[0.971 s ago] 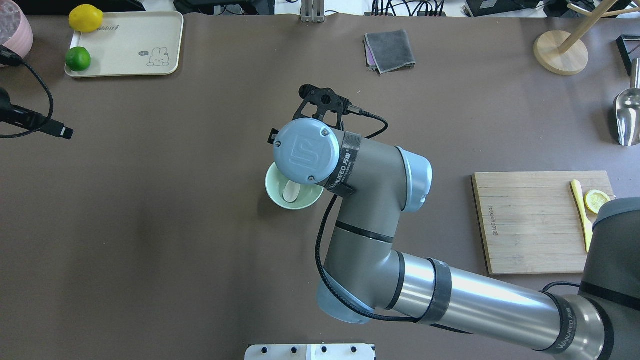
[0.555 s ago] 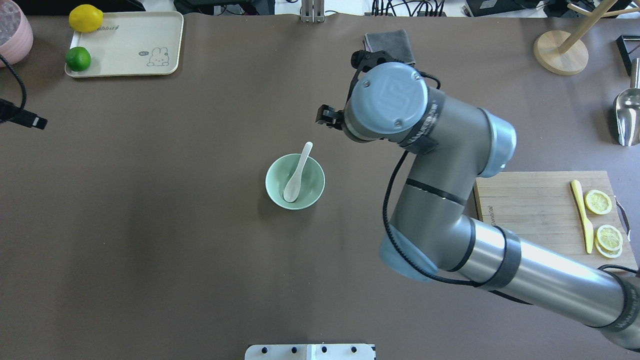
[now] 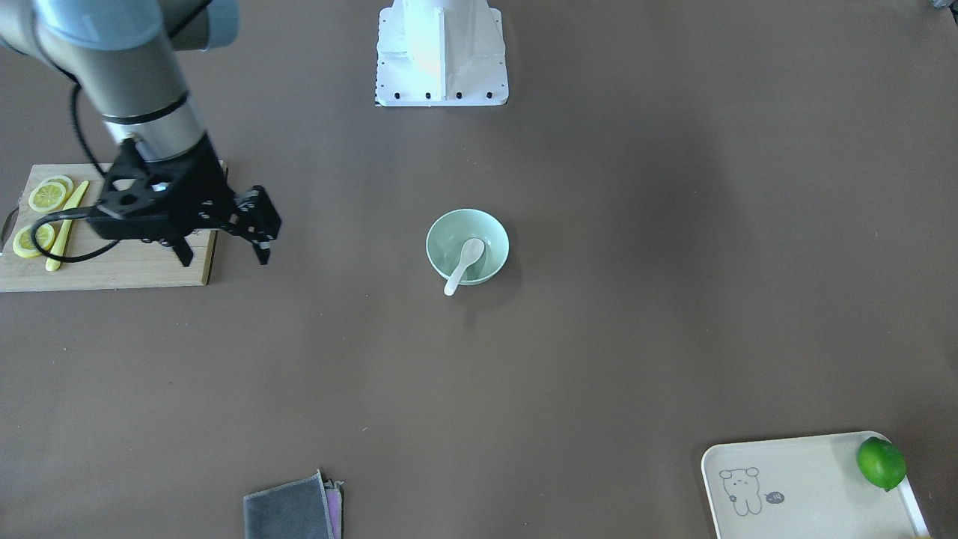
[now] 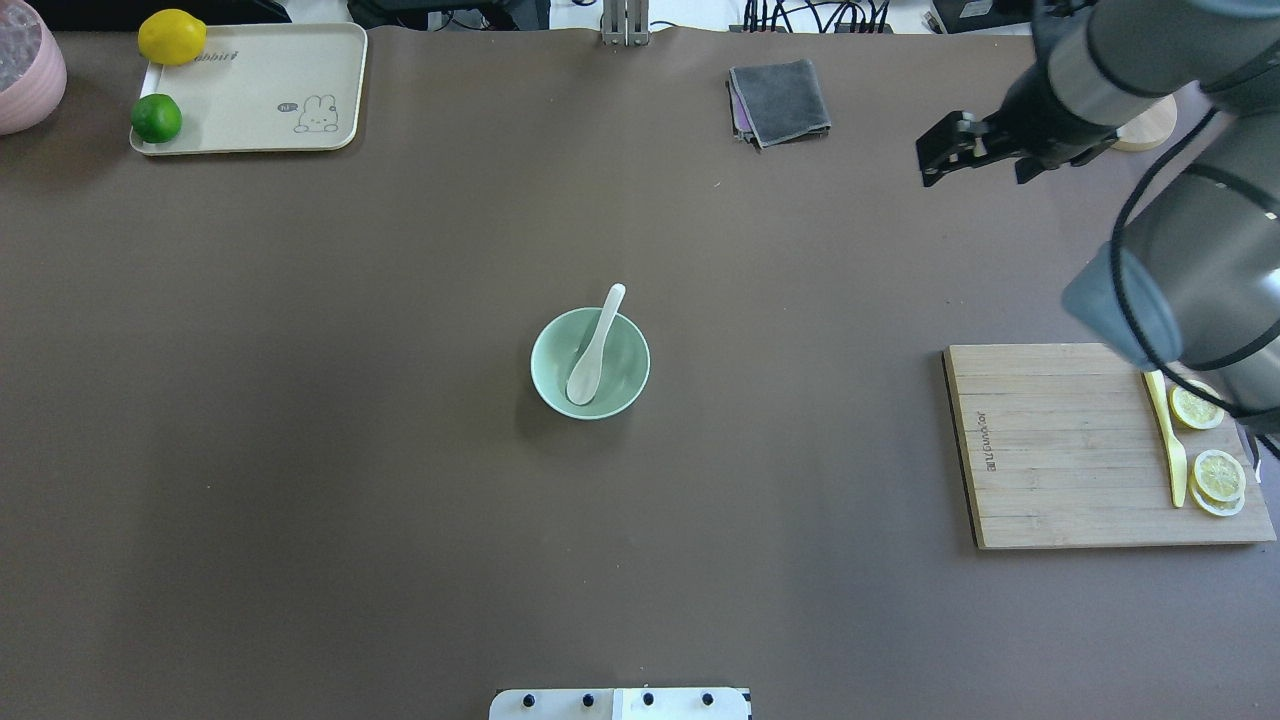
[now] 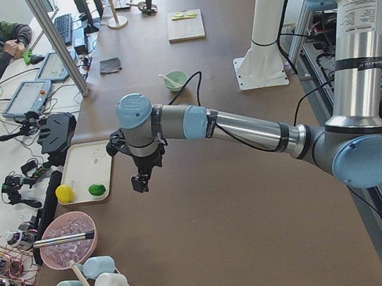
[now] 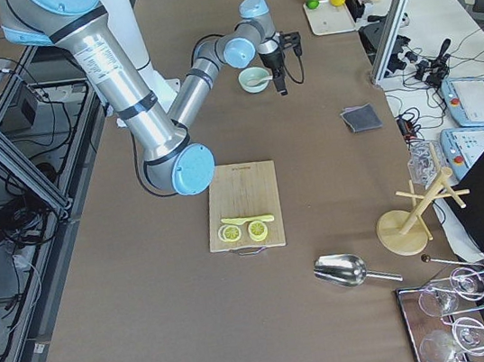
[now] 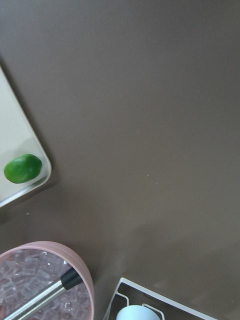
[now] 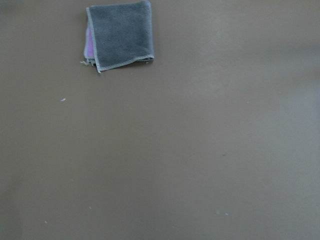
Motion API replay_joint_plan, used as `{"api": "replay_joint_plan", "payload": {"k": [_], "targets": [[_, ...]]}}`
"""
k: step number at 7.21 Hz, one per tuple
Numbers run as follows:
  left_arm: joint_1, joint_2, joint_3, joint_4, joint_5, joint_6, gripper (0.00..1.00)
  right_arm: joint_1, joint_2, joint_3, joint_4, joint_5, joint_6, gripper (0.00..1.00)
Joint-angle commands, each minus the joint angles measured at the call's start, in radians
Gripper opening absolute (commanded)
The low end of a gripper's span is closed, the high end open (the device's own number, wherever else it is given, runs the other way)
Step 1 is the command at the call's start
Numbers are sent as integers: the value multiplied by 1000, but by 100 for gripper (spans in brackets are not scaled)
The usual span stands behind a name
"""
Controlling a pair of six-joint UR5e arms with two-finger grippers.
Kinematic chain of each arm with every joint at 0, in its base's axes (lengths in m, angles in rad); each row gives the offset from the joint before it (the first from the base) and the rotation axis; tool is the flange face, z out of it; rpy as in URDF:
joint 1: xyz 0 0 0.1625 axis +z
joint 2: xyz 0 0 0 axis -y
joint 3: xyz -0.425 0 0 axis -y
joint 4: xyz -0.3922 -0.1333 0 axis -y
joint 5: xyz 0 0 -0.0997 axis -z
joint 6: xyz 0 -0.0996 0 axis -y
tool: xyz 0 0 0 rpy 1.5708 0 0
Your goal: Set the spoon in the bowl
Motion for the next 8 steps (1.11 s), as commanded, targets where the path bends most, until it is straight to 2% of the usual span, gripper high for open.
{"api": "replay_joint_plan", "payload": {"k": [1, 2, 3, 5, 6, 8], "targets": [[-33, 57, 8, 41, 104, 62, 99, 213, -217, 10, 1, 172, -299, 100], [-36, 62, 14, 10, 191, 58, 99, 292, -315, -5, 0, 168, -511, 100], [-56, 60, 10, 12, 187, 56, 99, 380, -383, -28, -2, 165, -687, 100], [-65, 70, 13, 18, 109, 56, 99, 504, -501, -71, 1, 169, -893, 100], [-67, 80, 11, 18, 104, 58, 99, 560, -544, -91, 7, 178, -976, 100], [-73, 105, 13, 16, 106, 58, 99, 574, -592, -108, 9, 171, -963, 100]]}}
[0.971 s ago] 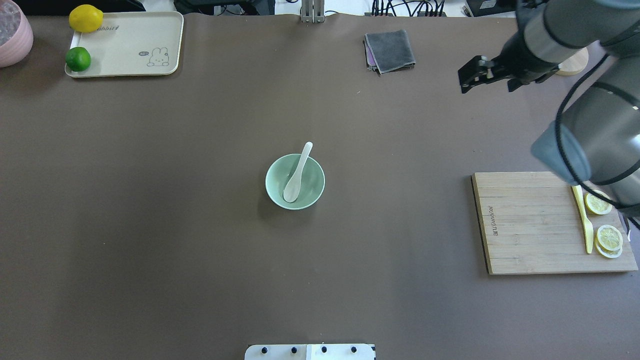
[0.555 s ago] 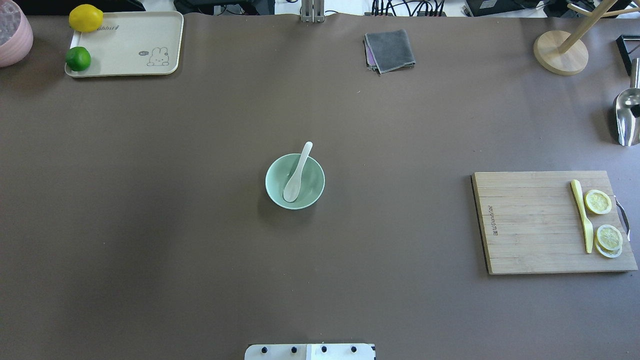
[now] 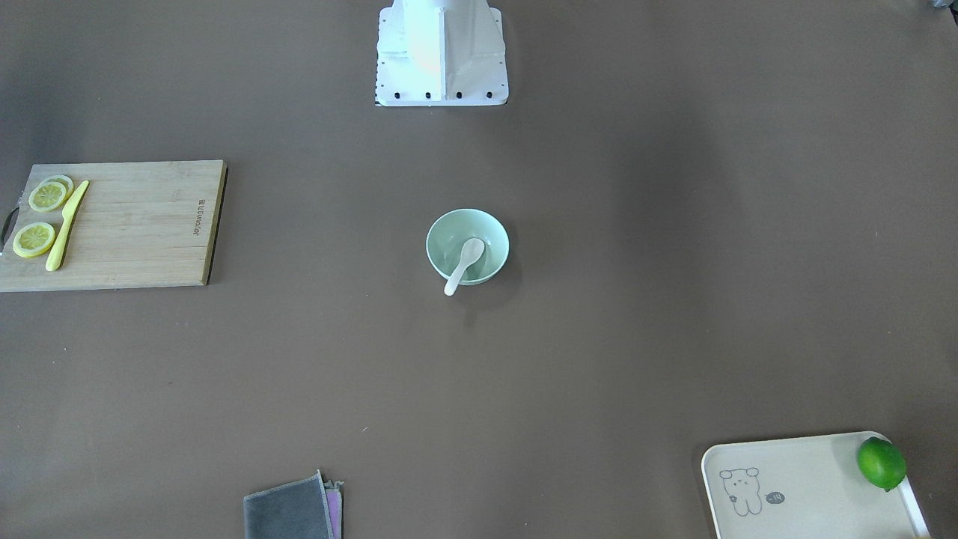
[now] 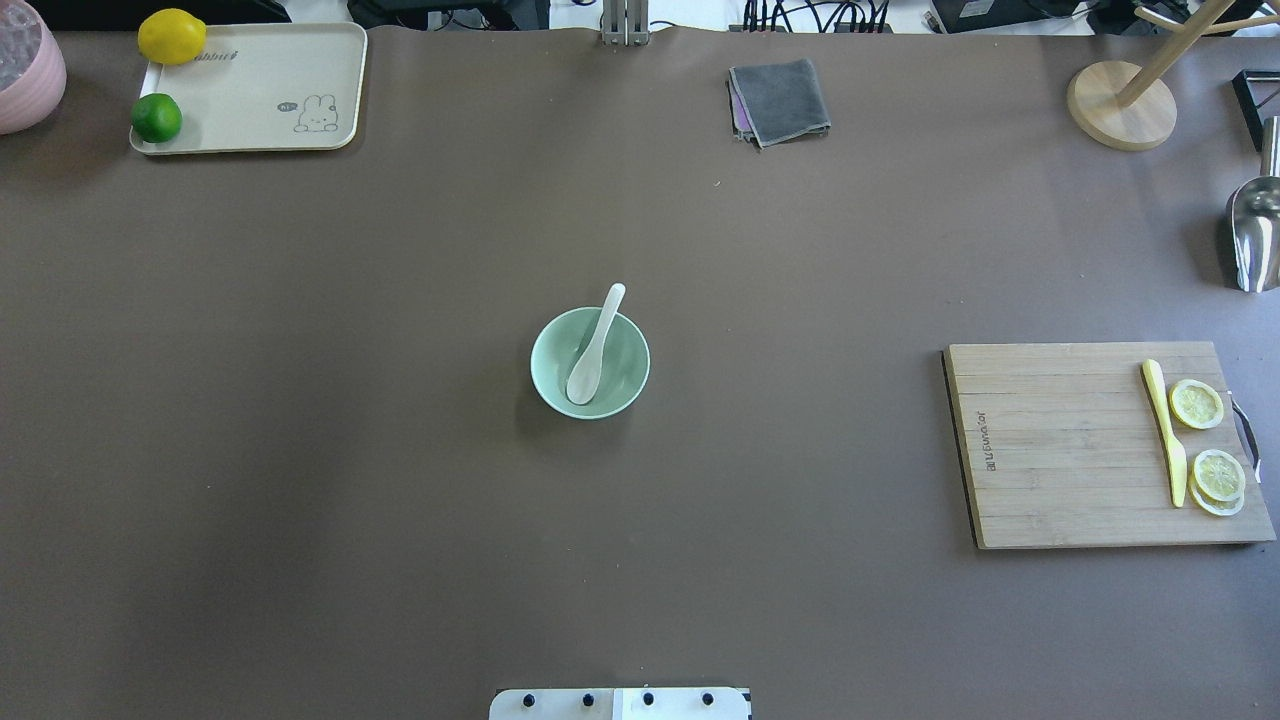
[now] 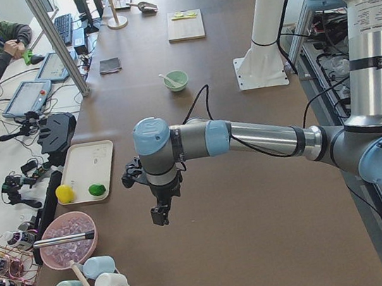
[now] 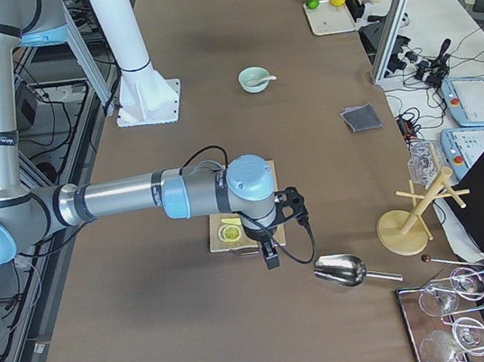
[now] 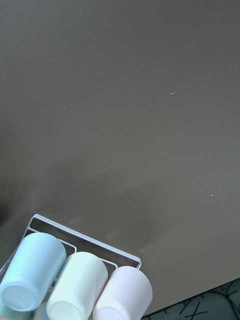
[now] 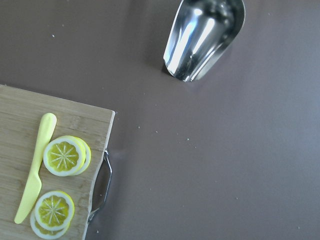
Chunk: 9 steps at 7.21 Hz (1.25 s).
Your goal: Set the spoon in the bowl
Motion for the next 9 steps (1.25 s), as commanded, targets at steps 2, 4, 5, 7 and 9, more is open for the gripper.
{"api": "replay_joint_plan", "payload": {"k": [2, 4, 5, 7, 9], "targets": [[-9, 56, -33, -9, 6, 8, 99, 18, -27, -18, 1, -1, -15, 100], [-9, 80, -76, -9, 8, 11, 99, 18, -27, -14, 3, -1, -29, 100], [-9, 80, -81, -9, 9, 9, 99, 18, -21, 0, -6, -4, -25, 100], [-9, 85, -79, -8, 9, 9, 99, 16, -16, 9, -23, -7, -14, 100], [-9, 88, -82, -8, 8, 9, 99, -26, -3, 118, -196, -53, -5, 100]]}}
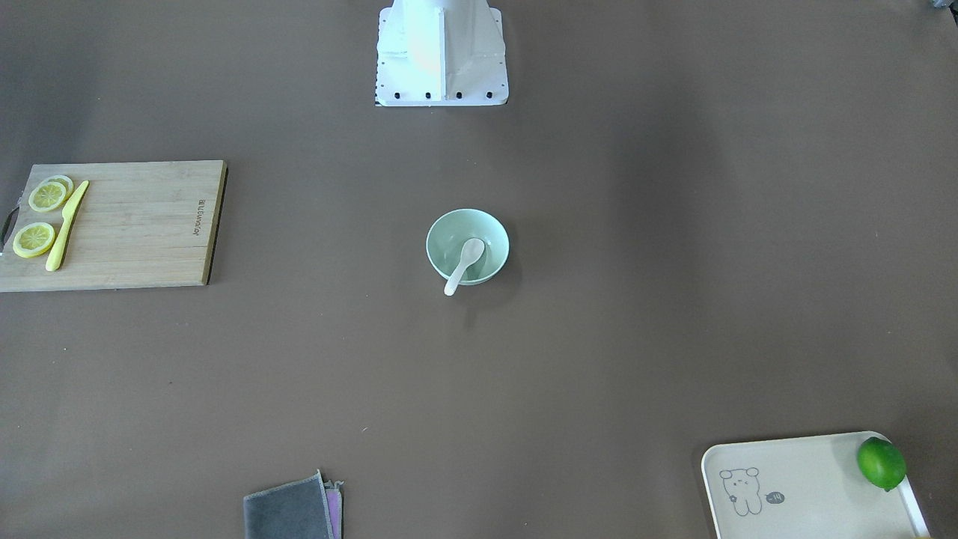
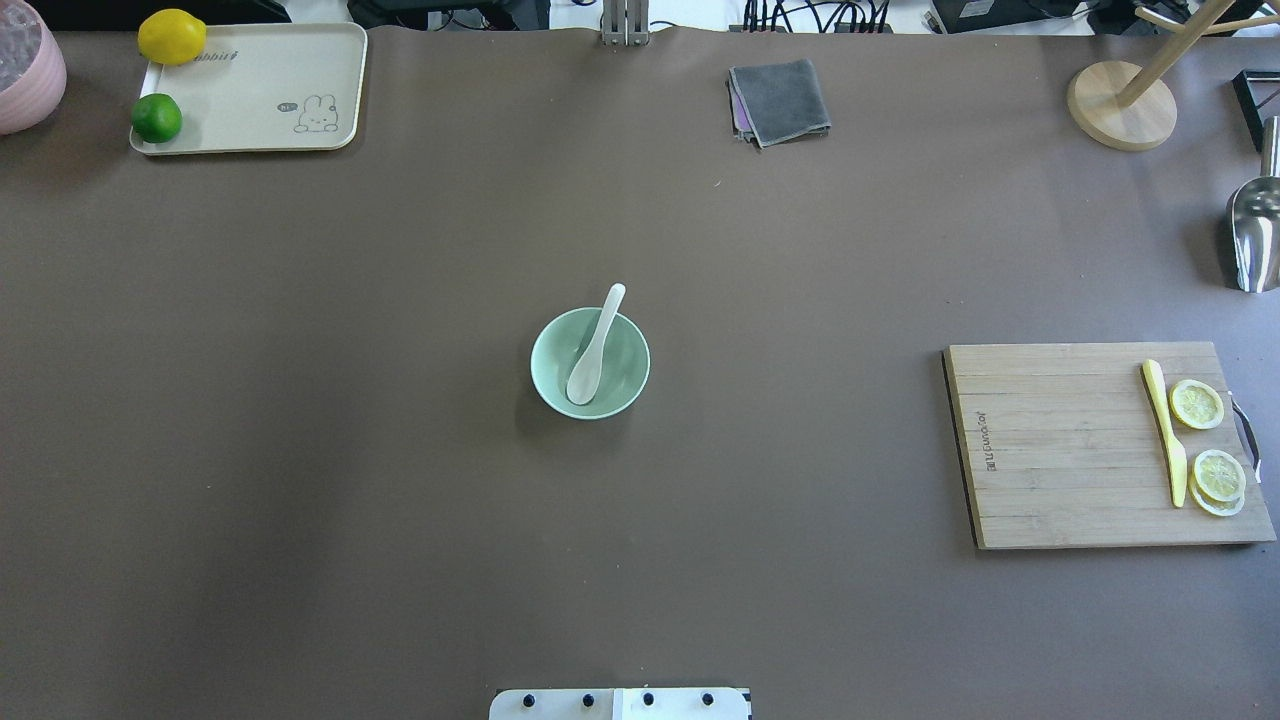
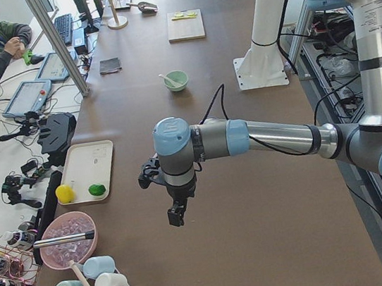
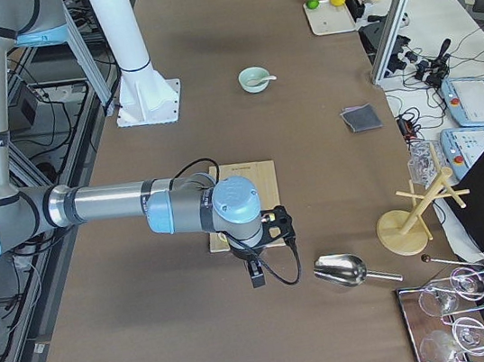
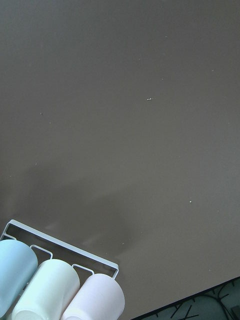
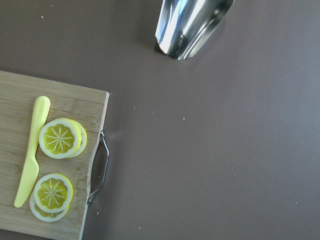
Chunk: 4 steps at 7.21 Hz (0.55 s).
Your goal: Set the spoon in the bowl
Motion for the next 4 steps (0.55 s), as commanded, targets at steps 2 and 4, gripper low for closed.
{"api": "replay_joint_plan", "payload": {"k": [2, 4], "targets": [[2, 0, -3, -1, -1, -2, 99, -39, 0, 62, -96, -24, -12, 100], [2, 0, -5, -1, -2, -3, 99, -53, -3, 62, -95, -21, -13, 100]]}}
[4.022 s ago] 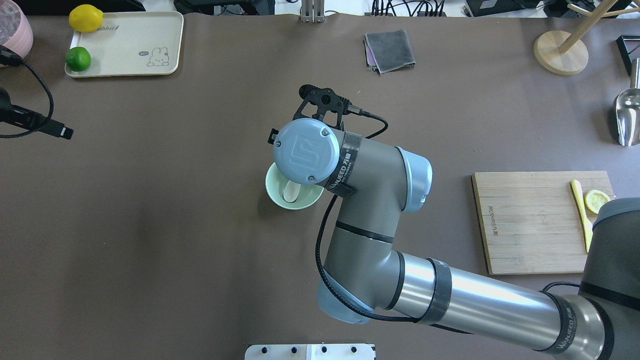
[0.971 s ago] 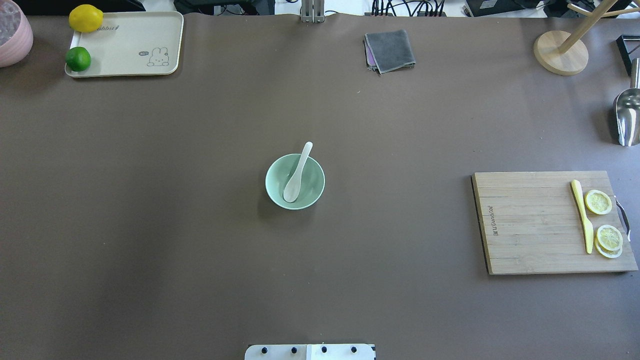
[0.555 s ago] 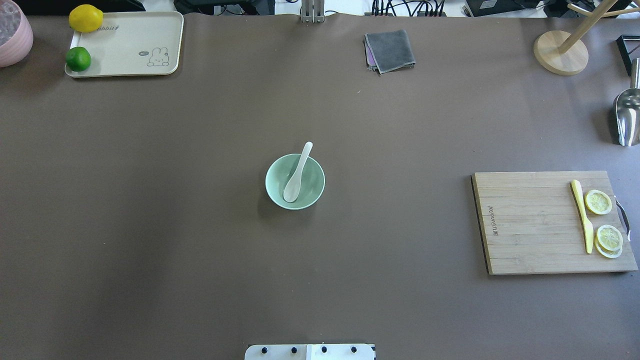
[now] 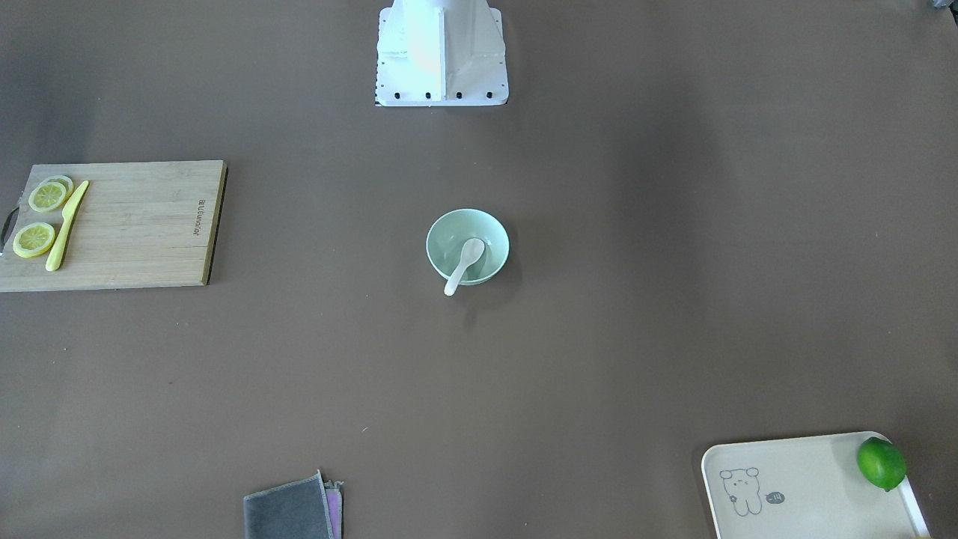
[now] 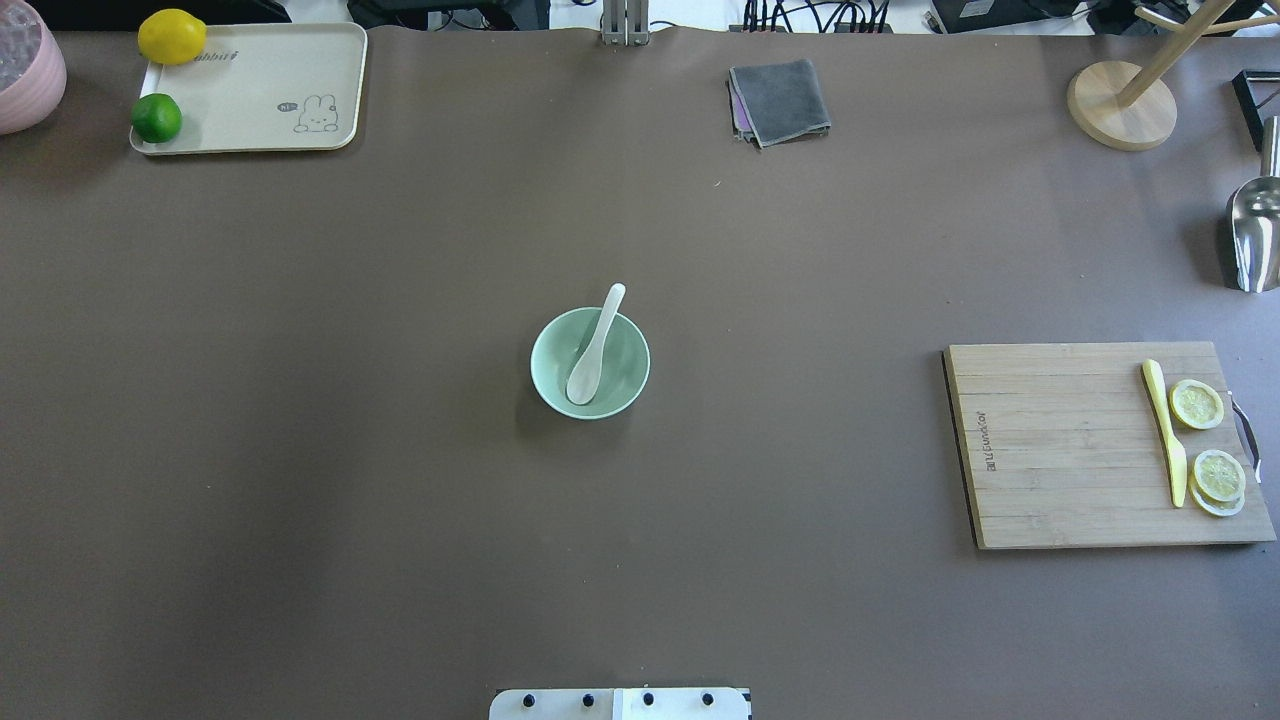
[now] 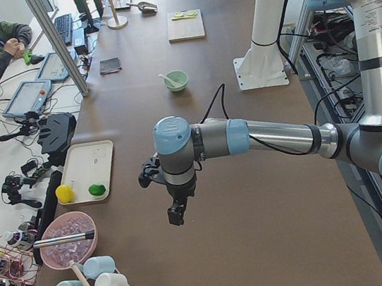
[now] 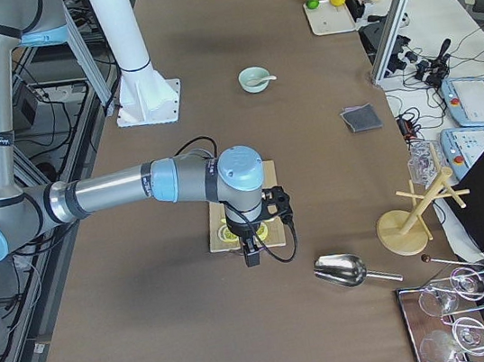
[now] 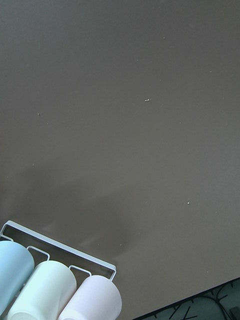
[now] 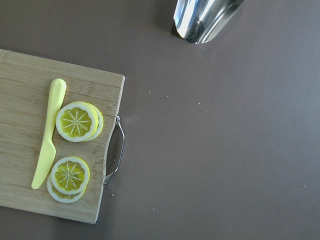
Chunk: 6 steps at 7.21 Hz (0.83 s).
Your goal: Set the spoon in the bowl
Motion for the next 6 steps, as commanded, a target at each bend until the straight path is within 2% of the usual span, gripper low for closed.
{"api": "replay_joint_plan", "payload": {"k": [1, 6], "targets": [[0, 0, 0, -1, -1, -1, 99, -17, -2, 0, -1, 1, -4, 100], [2, -2, -3, -1, -2, 0, 99, -35, -2, 2, -1, 12, -2, 100]]}}
